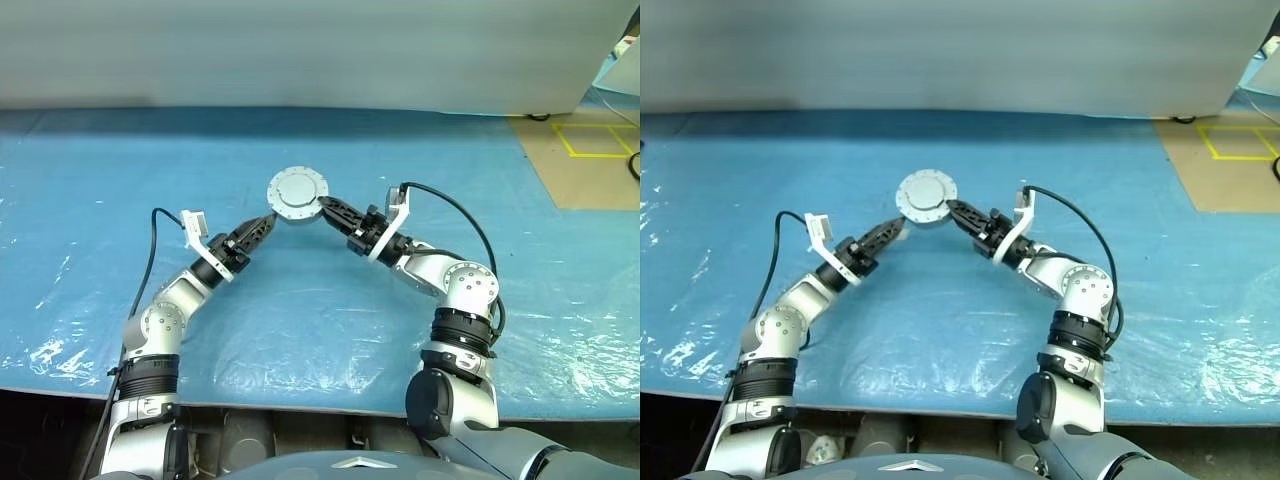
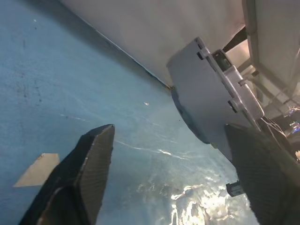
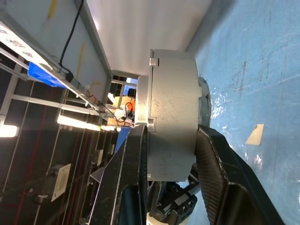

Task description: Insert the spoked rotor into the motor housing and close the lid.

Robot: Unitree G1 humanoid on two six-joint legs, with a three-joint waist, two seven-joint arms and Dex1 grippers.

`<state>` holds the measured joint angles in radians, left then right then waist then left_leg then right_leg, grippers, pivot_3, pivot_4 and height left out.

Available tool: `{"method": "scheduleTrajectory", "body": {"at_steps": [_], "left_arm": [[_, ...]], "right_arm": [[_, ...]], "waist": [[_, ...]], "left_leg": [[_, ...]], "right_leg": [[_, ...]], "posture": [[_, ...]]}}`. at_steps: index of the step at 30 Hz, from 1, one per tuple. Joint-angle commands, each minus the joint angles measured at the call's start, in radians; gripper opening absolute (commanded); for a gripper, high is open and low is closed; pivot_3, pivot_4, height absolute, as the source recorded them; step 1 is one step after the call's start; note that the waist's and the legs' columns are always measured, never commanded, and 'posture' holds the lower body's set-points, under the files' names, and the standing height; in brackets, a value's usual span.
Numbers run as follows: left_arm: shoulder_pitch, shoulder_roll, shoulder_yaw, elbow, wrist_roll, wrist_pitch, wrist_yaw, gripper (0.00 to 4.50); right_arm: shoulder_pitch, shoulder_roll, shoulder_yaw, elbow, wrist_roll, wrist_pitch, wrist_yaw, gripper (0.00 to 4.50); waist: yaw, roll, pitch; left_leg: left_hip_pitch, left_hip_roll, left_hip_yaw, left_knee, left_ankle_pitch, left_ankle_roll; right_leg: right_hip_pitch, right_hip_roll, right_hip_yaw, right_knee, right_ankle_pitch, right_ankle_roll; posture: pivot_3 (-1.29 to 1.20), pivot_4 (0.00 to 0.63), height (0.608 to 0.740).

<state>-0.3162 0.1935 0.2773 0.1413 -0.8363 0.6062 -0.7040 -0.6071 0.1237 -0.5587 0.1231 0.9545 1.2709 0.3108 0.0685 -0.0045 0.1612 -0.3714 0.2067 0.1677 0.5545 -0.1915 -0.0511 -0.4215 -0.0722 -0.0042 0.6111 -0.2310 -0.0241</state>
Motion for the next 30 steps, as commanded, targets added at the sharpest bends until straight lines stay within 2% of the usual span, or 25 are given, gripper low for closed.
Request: {"method": "scheduleTrajectory", "body": {"at_steps": [1, 14, 23, 28, 30], "left_arm": [[-0.023, -0.022, 0.034, -0.057, -0.109, 0.076, 0.029, 4.45], [-0.031, -0.029, 0.052, -0.097, -0.258, 0.243, 0.055, 4.45], [-0.046, -0.058, 0.036, -0.09, -0.269, 0.248, 0.085, 4.45], [-0.063, -0.073, 0.042, -0.065, -0.271, 0.244, 0.1, 2.84], [-0.065, -0.087, 0.049, -0.065, -0.291, 0.242, 0.105, 2.69]], "right_arm": [[-0.001, 0.024, 0.047, -0.047, 0.087, 0.008, 0.024, 1.08], [0.023, 0.002, 0.104, -0.045, 0.118, -0.013, 0.022, 1.08], [0.033, -0.004, 0.133, -0.054, 0.131, -0.02, 0.025, 1.08], [0.042, -0.01, 0.145, -0.072, 0.169, -0.005, 0.032, 1.08], [0.049, -0.015, 0.156, -0.082, 0.193, 0.008, 0.038, 1.08]], "waist": [[0.001, 0.0, 0.0], [0.001, 0.0, 0.0], [0.003, 0.0, 0.0], [0.003, 0.0, 0.0], [0.004, 0.0, 0.0]], "left_leg": [[0.0, 0.0, 0.0, 0.0, 0.0, 0.0], [-0.003, 0.0, -0.004, 0.002, 0.0, 0.0], [-0.007, -0.001, -0.01, 0.008, 0.0, 0.0], [-0.008, -0.001, -0.012, 0.009, 0.0, 0.0], [-0.008, -0.001, -0.012, 0.01, 0.0, 0.0]], "right_leg": [[0.0, 0.0, 0.0, 0.0, 0.0, 0.0], [0.0, 0.0, -0.003, 0.0, 0.0, 0.0], [0.0, 0.0, -0.006, 0.001, 0.001, 0.001], [0.001, 0.0, -0.007, 0.003, 0.001, 0.001], [0.001, -0.001, -0.007, 0.003, 0.001, 0.001]], "posture": [[0.0, 0.15, 0.74], [0.0, 0.15, 0.74], [0.0, 0.15, 0.74], [0.0, 0.15, 0.74], [0.0, 0.15, 0.74]]}}
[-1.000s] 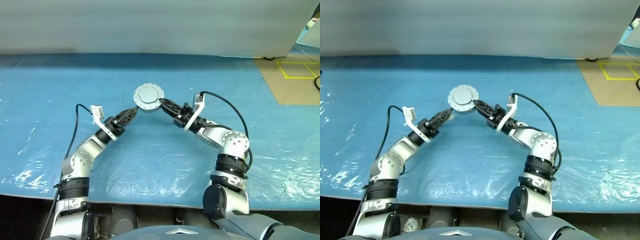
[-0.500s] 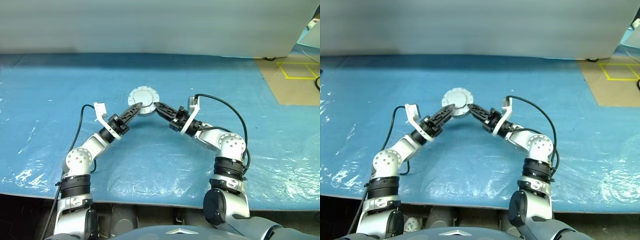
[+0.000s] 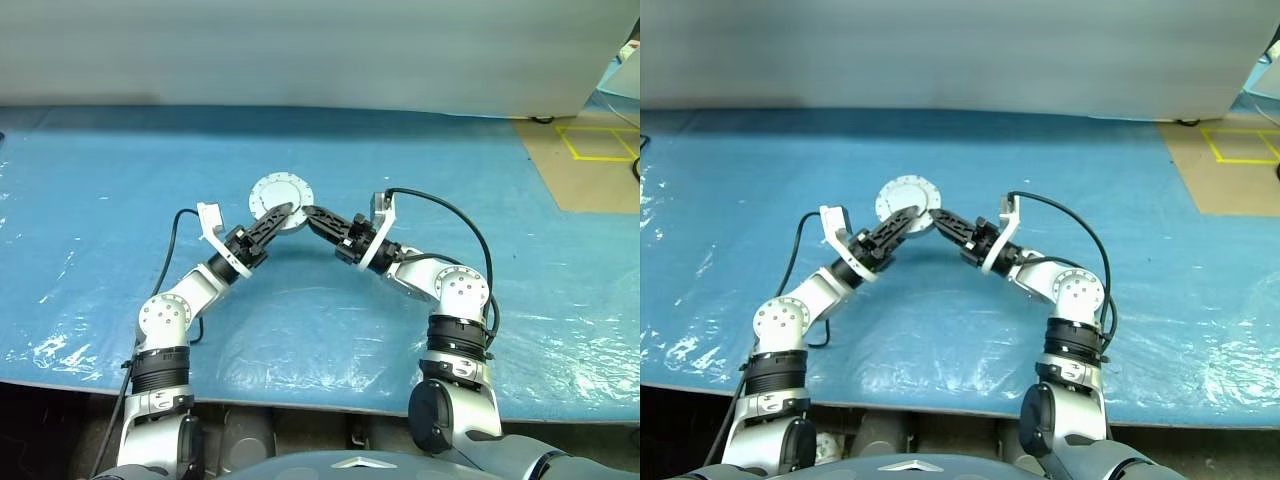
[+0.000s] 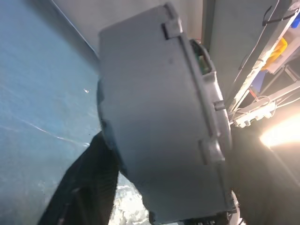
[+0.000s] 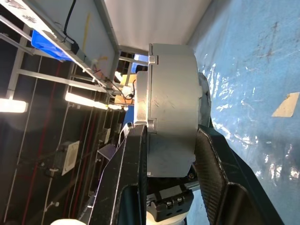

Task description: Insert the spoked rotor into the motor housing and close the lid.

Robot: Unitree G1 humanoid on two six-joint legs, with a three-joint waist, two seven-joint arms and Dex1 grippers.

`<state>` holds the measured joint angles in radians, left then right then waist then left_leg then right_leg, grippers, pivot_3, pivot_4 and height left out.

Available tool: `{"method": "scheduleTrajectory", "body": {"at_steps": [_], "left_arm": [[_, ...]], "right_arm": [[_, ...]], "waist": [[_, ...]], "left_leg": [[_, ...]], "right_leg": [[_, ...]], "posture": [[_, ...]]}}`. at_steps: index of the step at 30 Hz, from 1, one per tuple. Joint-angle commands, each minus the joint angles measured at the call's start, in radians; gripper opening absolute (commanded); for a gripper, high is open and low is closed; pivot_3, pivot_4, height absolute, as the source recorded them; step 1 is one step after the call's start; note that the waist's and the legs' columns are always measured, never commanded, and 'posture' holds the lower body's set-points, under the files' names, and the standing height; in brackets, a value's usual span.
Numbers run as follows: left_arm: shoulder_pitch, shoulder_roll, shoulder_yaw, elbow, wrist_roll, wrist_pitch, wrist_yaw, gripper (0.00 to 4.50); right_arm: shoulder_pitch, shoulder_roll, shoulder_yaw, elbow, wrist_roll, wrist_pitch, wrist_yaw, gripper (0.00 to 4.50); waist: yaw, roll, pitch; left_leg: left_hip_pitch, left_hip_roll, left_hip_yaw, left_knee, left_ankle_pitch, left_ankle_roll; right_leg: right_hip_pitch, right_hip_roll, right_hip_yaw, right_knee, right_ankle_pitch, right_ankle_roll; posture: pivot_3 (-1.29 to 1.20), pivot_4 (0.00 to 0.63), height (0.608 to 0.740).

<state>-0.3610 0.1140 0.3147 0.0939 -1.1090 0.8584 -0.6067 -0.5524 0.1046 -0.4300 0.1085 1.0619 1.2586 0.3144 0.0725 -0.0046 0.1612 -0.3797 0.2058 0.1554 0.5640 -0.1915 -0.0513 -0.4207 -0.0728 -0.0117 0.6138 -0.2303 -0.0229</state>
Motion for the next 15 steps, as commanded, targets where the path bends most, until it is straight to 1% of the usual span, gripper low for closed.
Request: {"method": "scheduleTrajectory", "body": {"at_steps": [1, 6, 8, 12, 14, 15], "left_arm": [[-0.022, -0.013, 0.014, -0.02, -0.03, -0.009, 0.01, 2.68], [-0.022, -0.043, 0.022, -0.034, -0.068, -0.009, 0.039, 2.61], [-0.02, -0.056, 0.017, -0.038, -0.065, -0.017, 0.062, 2.57], [-0.015, -0.087, 0.034, -0.048, -0.108, -0.018, 0.097, 2.57], [-0.01, -0.089, 0.027, -0.054, -0.1, -0.025, 0.103, 2.57], [-0.009, -0.094, 0.028, -0.053, -0.099, -0.032, 0.109, 2.57]], "right_arm": [[-0.003, 0.002, 0.033, -0.072, 0.094, 0.026, 0.037, 1.08], [0.013, -0.009, 0.061, -0.096, 0.137, 0.045, 0.052, 1.08], [0.015, -0.014, 0.071, -0.104, 0.14, 0.038, 0.058, 1.08], [0.011, -0.016, 0.073, -0.104, 0.13, 0.013, 0.057, 1.08], [0.008, -0.02, 0.069, -0.097, 0.122, -0.001, 0.055, 1.08], [0.008, -0.023, 0.069, -0.098, 0.117, -0.01, 0.055, 1.43]], "waist": [[0.0, 0.0, 0.0], [0.0, 0.0, 0.0], [0.0, 0.0, 0.0], [0.0, 0.0, 0.0], [0.0, 0.0, 0.0], [0.0, 0.0, 0.0]], "left_leg": [[0.0, 0.0, 0.0, 0.0, 0.0, 0.0], [-0.001, 0.0, -0.002, 0.001, 0.0, 0.0], [-0.001, 0.0, -0.002, 0.002, 0.0, 0.0], [-0.001, 0.0, -0.003, 0.003, 0.0, 0.0], [-0.001, 0.0, -0.003, 0.003, 0.0, 0.0], [-0.001, 0.0, -0.003, 0.003, 0.0, 0.0]], "right_leg": [[0.0, 0.0, 0.0, 0.0, 0.0, 0.0], [0.0, 0.0, -0.001, 0.001, 0.0, 0.0], [0.0, 0.0, -0.001, 0.001, 0.0, 0.0], [0.001, 0.0, -0.001, 0.002, 0.0, 0.0], [0.001, 0.0, -0.001, 0.002, 0.0, 0.0], [0.001, 0.0, -0.001, 0.002, 0.0, 0.0]], "posture": [[0.0, 0.15, 0.74], [0.0, 0.15, 0.74], [0.0, 0.15, 0.74], [0.0, 0.15, 0.74], [0.0, 0.15, 0.74], [0.0, 0.15, 0.74]]}}
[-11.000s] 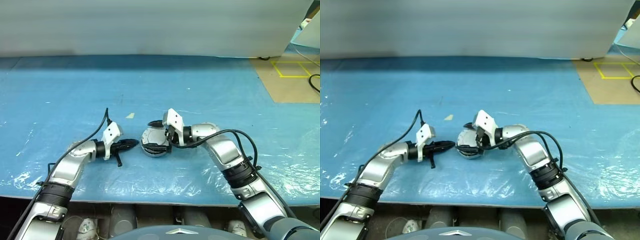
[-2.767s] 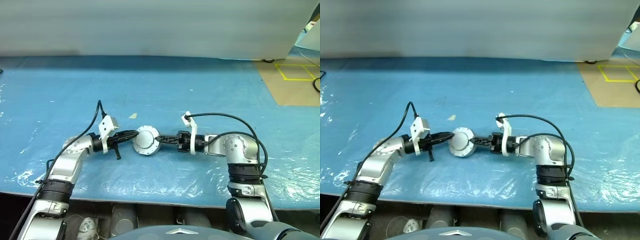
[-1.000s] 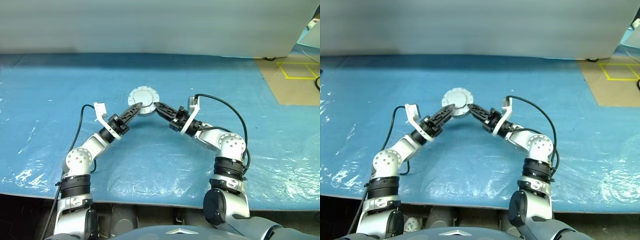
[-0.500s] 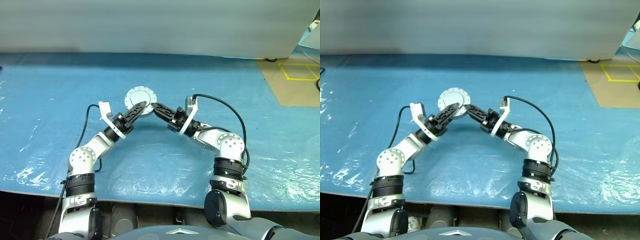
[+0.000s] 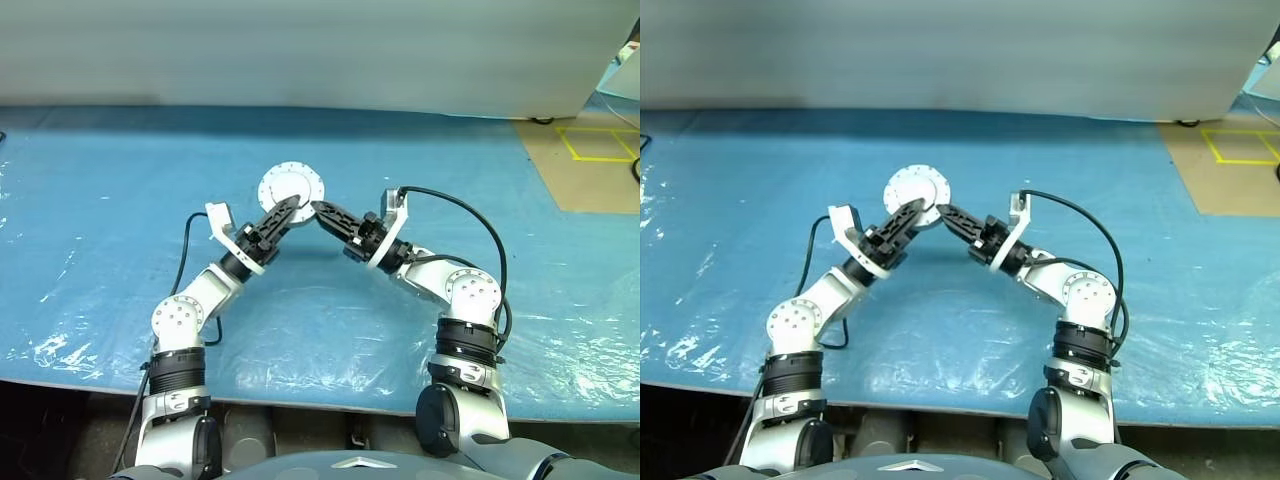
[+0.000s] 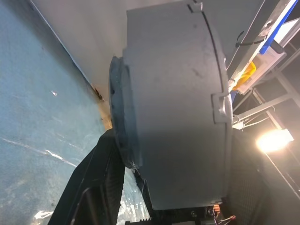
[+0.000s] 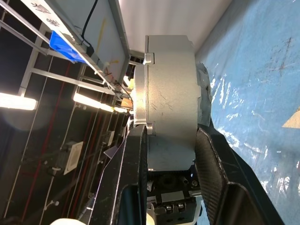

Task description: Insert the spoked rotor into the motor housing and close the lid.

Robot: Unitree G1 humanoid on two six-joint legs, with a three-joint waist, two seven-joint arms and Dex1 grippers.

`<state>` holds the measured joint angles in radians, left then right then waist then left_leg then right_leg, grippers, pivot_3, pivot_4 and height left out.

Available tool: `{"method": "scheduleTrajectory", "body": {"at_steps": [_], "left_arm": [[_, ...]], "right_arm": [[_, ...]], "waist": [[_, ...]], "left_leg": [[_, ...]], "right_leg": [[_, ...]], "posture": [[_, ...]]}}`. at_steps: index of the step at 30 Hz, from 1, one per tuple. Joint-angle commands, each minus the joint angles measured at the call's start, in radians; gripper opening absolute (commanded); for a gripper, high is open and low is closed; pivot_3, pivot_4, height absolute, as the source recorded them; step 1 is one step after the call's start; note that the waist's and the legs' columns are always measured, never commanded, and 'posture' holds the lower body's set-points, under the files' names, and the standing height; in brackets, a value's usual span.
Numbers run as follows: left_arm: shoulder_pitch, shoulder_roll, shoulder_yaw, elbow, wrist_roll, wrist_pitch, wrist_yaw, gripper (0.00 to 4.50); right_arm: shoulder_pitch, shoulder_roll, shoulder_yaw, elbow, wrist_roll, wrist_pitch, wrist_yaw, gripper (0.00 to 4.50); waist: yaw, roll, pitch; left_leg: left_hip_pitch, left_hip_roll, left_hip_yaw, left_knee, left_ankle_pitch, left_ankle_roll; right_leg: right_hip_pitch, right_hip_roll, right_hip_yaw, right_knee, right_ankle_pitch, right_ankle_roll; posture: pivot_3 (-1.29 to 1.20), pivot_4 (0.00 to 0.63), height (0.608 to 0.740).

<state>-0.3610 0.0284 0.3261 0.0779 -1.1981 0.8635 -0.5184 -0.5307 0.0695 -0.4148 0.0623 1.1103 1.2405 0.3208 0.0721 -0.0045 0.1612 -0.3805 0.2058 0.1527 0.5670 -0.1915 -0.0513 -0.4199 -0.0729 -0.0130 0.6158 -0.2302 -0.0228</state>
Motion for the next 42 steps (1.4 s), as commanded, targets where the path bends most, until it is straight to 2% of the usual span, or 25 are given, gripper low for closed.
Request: {"method": "scheduleTrajectory", "body": {"at_steps": [1, 2, 8, 13, 16, 19, 25, 29, 33, 42], "left_arm": [[-0.009, -0.014, 0.019, -0.035, -0.011, -0.042, 0.026, 2.57], [-0.009, -0.018, 0.02, -0.033, -0.011, -0.048, 0.03, 2.57], [-0.024, -0.051, 0.043, -0.016, -0.022, -0.097, 0.056, 2.57], [-0.071, -0.089, 0.118, 0.022, -0.026, -0.22, 0.096, 2.57], [-0.109, -0.078, 0.142, 0.08, 0.081, -0.377, 0.11, 2.57], [-0.151, -0.048, 0.171, 0.171, 0.181, -0.529, 0.112, 2.57], [-0.274, 0.09, 0.234, 0.452, 0.344, -0.752, 0.151, 2.57], [-0.334, 0.169, 0.248, 0.637, 0.426, -0.834, 0.181, 2.57], [-0.359, 0.198, 0.265, 0.741, 0.456, -0.881, 0.18, 2.57], [-0.346, 0.185, 0.291, 0.778, 0.457, -0.913, 0.156, 2.57]], "right_arm": [[-0.013, 0.01, 0.055, -0.053, 0.065, 0.002, 0.049, 1.8], [-0.012, 0.008, 0.057, -0.054, 0.064, -0.003, 0.05, 1.97], [-0.007, 0.0, 0.074, -0.063, 0.084, -0.017, 0.069, 3.99], [0.0, 0.004, 0.075, -0.061, 0.109, -0.039, 0.057, 3.99], [0.004, -0.002, 0.089, -0.065, 0.117, -0.051, 0.058, 3.99], [0.008, -0.011, 0.107, -0.072, 0.118, -0.057, 0.066, 3.99], [0.016, -0.021, 0.133, -0.081, 0.123, -0.072, 0.069, 3.99], [0.018, -0.03, 0.151, -0.086, 0.123, -0.082, 0.074, 3.99], [0.02, -0.038, 0.164, -0.088, 0.126, -0.09, 0.077, 3.99], [0.02, -0.052, 0.183, -0.085, 0.121, -0.105, 0.083, 3.99]], "waist": [[0.0, 0.0, 0.0], [0.0, 0.0, 0.0], [0.0, 0.0, 0.0], [-0.002, 0.0, 0.0], [-0.001, 0.0, 0.0], [-0.001, 0.0, 0.0], [0.001, 0.0, 0.0], [0.006, -0.001, 0.0], [0.012, -0.001, 0.0], [0.022, -0.001, 0.0]], "left_leg": [[0.0, 0.0, 0.0, 0.0, 0.0, 0.0], [0.0, 0.0, 0.0, 0.0, 0.0, 0.0], [-0.001, 0.0, -0.001, 0.001, 0.0, 0.0], [-0.001, 0.0, -0.002, 0.002, 0.0, 0.0], [-0.001, 0.0, -0.002, 0.003, 0.0, 0.0], [-0.001, 0.0, -0.003, 0.004, 0.0, 0.0], [-0.002, 0.0, -0.005, 0.004, 0.0, 0.0], [-0.004, 0.0, -0.006, 0.005, 0.0, 0.0], [-0.004, 0.0, -0.006, 0.005, 0.0, 0.0], [-0.004, 0.0, -0.007, 0.006, 0.0, 0.0]], "right_leg": [[0.0, 0.0, 0.0, 0.0, 0.0, 0.0], [0.0, 0.0, 0.0, 0.0, 0.0, 0.0], [0.0, 0.0, 0.0, 0.0, 0.0, 0.0], [0.0, 0.0, -0.001, 0.001, 0.0, 0.0], [0.001, 0.0, -0.001, 0.001, 0.0, 0.001], [0.002, 0.0, -0.001, 0.001, 0.001, 0.001], [0.002, 0.0, -0.003, 0.0, 0.001, 0.002], [0.002, 0.0, -0.005, 0.0, 0.001, 0.002], [0.002, -0.001, -0.006, 0.0, 0.001, 0.002], [0.002, -0.001, -0.006, 0.002, 0.001, 0.002]], "posture": [[0.0, 0.15, 0.74], [0.0, 0.15, 0.74], [0.0, 0.15, 0.74], [0.0, 0.15, 0.74], [0.0, 0.15, 0.74], [0.0, 0.15, 0.74], [0.0, 0.15, 0.74], [0.0, 0.15, 0.74], [0.0, 0.15, 0.74], [0.0, 0.15, 0.74]]}}
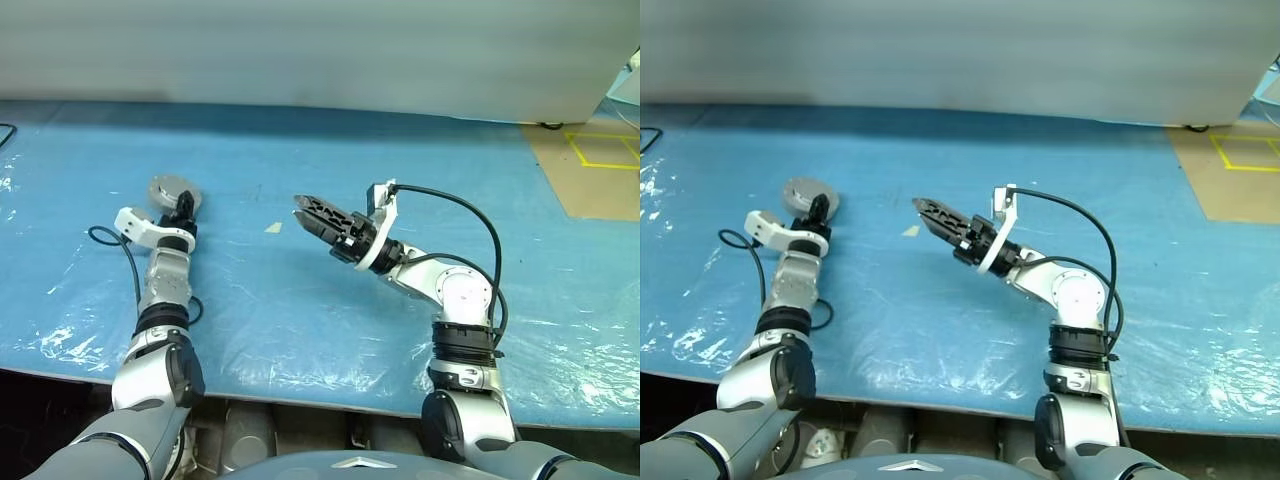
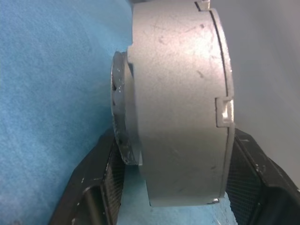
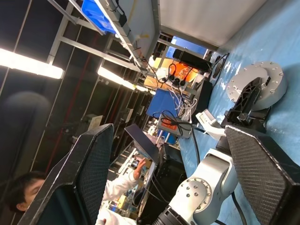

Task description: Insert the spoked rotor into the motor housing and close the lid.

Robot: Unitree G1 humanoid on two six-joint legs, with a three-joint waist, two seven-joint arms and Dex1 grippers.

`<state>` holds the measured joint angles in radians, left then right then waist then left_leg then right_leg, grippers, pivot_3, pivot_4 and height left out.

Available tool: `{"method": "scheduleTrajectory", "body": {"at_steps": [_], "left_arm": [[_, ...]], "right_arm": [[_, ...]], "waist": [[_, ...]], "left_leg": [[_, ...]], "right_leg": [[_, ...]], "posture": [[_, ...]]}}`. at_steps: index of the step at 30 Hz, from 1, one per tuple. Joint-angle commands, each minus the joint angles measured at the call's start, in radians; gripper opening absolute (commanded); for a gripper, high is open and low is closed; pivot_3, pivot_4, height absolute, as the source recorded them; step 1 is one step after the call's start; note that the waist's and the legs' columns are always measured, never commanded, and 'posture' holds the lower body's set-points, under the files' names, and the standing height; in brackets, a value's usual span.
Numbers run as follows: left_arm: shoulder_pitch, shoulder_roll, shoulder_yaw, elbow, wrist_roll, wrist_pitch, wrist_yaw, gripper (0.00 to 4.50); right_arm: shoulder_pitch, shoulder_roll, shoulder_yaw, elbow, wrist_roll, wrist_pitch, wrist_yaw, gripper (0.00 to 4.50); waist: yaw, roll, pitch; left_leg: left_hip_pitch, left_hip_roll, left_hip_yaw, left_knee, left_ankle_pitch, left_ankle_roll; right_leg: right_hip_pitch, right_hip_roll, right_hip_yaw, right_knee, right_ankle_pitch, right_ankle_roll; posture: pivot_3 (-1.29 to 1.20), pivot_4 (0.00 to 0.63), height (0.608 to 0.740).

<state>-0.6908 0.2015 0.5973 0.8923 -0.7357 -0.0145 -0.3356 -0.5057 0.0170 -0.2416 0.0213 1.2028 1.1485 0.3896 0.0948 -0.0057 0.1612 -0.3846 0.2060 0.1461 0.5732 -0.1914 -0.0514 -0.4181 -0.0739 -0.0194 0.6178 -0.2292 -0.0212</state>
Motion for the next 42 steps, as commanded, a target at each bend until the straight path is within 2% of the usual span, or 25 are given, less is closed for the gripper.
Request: {"method": "scheduleTrajectory", "body": {"at_steps": [1, 9, 14, 16, 19, 25, 29, 34, 36, 39, 42], "left_arm": [[-0.016, 0.01, 0.025, -0.037, -0.009, -0.032, -0.024, 2.57], [-0.024, 0.002, 0.076, -0.02, -0.048, -0.016, 0.015, 2.57], [-0.038, 0.005, 0.134, -0.003, -0.087, -0.032, 0.067, 4.14], [-0.046, 0.016, 0.149, 0.018, -0.074, -0.067, 0.118, 4.48], [-0.049, 0.035, 0.15, 0.033, -0.029, -0.165, 0.186, 4.48], [-0.038, 0.079, 0.074, 0.034, 0.148, -0.335, 0.346, 4.48], [-0.022, 0.095, 0.004, 0.0, 0.256, -0.4, 0.343, 4.48], [0.019, 0.097, -0.038, -0.141, 0.23, -0.421, 0.171, 4.48], [0.041, 0.1, -0.073, -0.218, 0.204, -0.401, 0.043, 4.48], [0.087, 0.105, -0.163, -0.357, 0.165, -0.306, -0.171, 4.48], [0.154, 0.128, -0.301, -0.498, 0.162, -0.174, -0.369, 4.48]], "right_arm": [[-0.004, -0.002, 0.014, -0.044, 0.026, -0.015, 0.016, 3.99], [-0.001, -0.015, 0.038, -0.038, 0.009, -0.033, 0.027, 3.99], [0.004, -0.023, 0.05, -0.036, -0.001, -0.046, 0.028, 4.05], [0.006, -0.025, 0.053, -0.035, -0.005, -0.05, 0.03, 4.05], [0.005, -0.027, 0.056, -0.032, -0.01, -0.054, 0.033, 4.05], [0.004, -0.033, 0.071, -0.026, -0.022, -0.062, 0.044, 4.05], [0.003, -0.038, 0.081, -0.025, -0.034, -0.066, 0.056, 4.05], [0.005, -0.048, 0.096, -0.028, -0.054, -0.072, 0.071, 4.05], [0.006, -0.066, 0.115, -0.037, -0.107, -0.104, 0.08, 4.05], [0.006, -0.112, 0.167, -0.051, -0.237, -0.204, 0.102, 4.05], [0.006, -0.186, 0.257, -0.04, -0.476, -0.403, 0.105, 4.05]], "waist": [[0.0, 0.0, 0.0], [-0.001, 0.0, 0.0], [-0.001, 0.0, 0.0], [-0.003, 0.0, 0.0], [-0.009, 0.0, 0.0], [-0.017, 0.0, 0.0], [-0.003, 0.0, 0.0], [0.002, -0.001, 0.0], [0.001, -0.001, 0.0], [0.002, -0.001, 0.0], [0.002, -0.001, 0.0]], "left_leg": [[0.0, 0.0, 0.0, 0.0, 0.0, 0.0], [0.0, 0.0, 0.0, 0.0, 0.0, 0.0], [0.002, 0.0, 0.0, 0.0, 0.0, 0.0], [0.004, 0.0, 0.0, 0.001, 0.0, 0.0], [0.006, 0.0, 0.0, 0.0, 0.0, 0.0], [0.005, 0.0, -0.001, 0.0, 0.0, 0.0], [0.003, 0.0, -0.003, 0.0, 0.0, 0.0], [0.003, 0.0, -0.003, 0.0, 0.0, 0.0], [0.004, 0.0, -0.003, 0.0, 0.0, 0.0], [0.003, 0.0, -0.003, 0.0, 0.0, 0.0], [0.004, 0.0, -0.002, 0.0, 0.0, 0.0]], "right_leg": [[0.0, 0.0, 0.0, 0.0, 0.0, 0.0], [0.0, 0.0, 0.0, 0.001, 0.0, 0.0], [0.0, 0.0, 0.0, 0.002, 0.0, 0.0], [0.002, 0.0, 0.001, 0.002, 0.0, 0.0], [0.005, 0.0, 0.001, 0.002, 0.0, 0.0], [0.006, 0.0, -0.001, -0.001, 0.0, 0.0], [0.006, 0.0, -0.003, -0.002, 0.0, 0.0], [0.007, -0.001, -0.003, -0.003, 0.0, 0.0], [0.007, -0.001, -0.003, -0.003, 0.0, 0.0], [0.007, -0.001, -0.003, -0.003, 0.0, 0.0], [0.007, -0.002, -0.003, -0.002, 0.0, 0.0]], "posture": [[0.0, 0.15, 0.74], [0.0, 0.15, 0.74], [0.0, 0.15, 0.74], [0.0, 0.15, 0.74], [0.0, 0.15, 0.74], [0.0, 0.15, 0.74], [0.0, 0.15, 0.74], [0.0, 0.15, 0.74], [0.0, 0.15, 0.74], [0.0, 0.15, 0.74], [0.0, 0.15, 0.74]]}}
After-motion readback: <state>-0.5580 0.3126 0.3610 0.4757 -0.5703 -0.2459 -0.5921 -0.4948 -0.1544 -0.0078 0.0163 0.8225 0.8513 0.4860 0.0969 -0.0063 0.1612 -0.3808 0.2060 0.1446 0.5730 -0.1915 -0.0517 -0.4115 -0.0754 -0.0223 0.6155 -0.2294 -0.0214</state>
